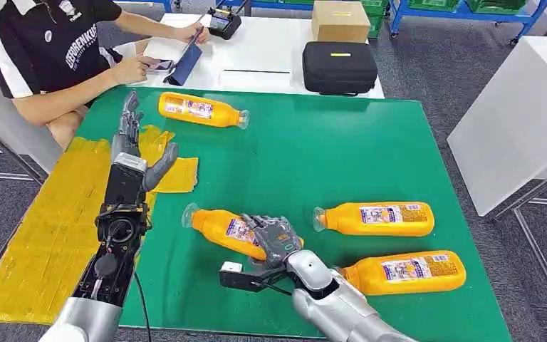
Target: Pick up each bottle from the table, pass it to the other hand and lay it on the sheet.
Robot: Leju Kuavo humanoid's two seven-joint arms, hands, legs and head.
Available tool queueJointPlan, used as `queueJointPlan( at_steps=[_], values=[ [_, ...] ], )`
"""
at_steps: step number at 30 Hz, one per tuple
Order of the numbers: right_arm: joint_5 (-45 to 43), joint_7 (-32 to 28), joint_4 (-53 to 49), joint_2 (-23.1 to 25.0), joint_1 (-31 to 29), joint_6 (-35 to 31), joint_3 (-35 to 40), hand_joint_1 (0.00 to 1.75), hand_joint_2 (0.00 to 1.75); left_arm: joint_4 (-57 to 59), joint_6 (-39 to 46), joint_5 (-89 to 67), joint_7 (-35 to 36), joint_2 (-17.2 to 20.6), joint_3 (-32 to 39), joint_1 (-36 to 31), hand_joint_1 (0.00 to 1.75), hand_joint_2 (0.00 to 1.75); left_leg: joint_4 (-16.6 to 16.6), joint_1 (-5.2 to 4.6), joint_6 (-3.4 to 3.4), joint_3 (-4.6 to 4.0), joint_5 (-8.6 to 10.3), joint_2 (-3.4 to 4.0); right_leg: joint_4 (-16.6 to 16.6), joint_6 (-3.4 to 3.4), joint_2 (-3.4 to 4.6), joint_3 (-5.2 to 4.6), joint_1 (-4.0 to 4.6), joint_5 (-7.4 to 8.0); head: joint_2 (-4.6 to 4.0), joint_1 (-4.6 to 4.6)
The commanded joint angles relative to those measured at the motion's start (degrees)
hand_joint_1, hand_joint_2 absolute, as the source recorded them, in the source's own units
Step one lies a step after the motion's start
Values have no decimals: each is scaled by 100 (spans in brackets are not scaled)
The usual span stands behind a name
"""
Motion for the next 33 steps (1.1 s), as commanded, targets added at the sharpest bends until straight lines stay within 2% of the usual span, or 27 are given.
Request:
queueJointPlan(
  at_steps=[1,6,9,11,14,16,20,23,30,33],
  values=[
    [-940,-607,-588,169,206,-770,-1184,175,175,-120,3,122,118,124,103,66,0,175,-2,3,-15,2,-8,5,0,-13,-6,1,4,-8,0,0],
    [-2035,-1274,-1695,252,566,-1507,-2168,175,175,-733,-385,822,755,122,95,323,0,175,4,1,-12,-36,-8,15,9,-4,7,-36,2,-1,0,2],
    [-2732,-1845,-2090,365,737,-1749,-2669,175,175,-1164,-391,983,885,162,-80,480,0,175,6,6,-15,-49,-11,9,8,0,-2,-49,6,-3,0,-2],
    [-2781,-1889,-2138,358,749,-1744,-2704,175,175,-1263,-371,991,944,165,-120,518,0,175,4,3,-13,-53,-9,-3,8,2,-12,-49,4,-5,0,4],
    [-3414,-2420,-2429,500,888,-1852,-3002,175,175,-1319,-439,1072,1058,178,-201,538,0,175,9,4,-17,-51,-19,8,12,-2,-3,-47,4,-12,0,0],
    [-3637,-2676,-2679,553,1018,-1890,-3062,175,175,-1202,-679,1303,1250,194,-237,519,0,175,6,5,-18,-58,-16,-1,9,-3,-11,-52,5,-12,0,0],
    [-3685,-2730,-2819,573,1094,-1895,-3028,175,175,-1128,-770,1394,1236,207,-285,532,0,175,0,2,-13,-76,-5,-1,4,2,-7,-72,1,0,0,0],
    [-3899,-2950,-2879,615,1103,-1975,-3055,175,175,-1142,-1171,1709,1228,227,-400,551,0,175,0,1,-14,-76,-5,0,5,1,-7,-74,1,-1,0,0],
    [-3934,-2972,-2919,608,1133,-1874,-2921,175,175,-1361,-2153,2330,1566,257,-910,604,0,175,0,2,-12,-80,-4,-4,3,4,-10,-76,1,0,0,0],
    [-3853,-3006,-2847,641,1134,-1823,-2744,175,175,-1223,-2225,2266,1591,247,-1118,496,0,175,2,4,-17,-67,-13,3,4,-1,-6,-63,4,-7,0,0]
  ],
)
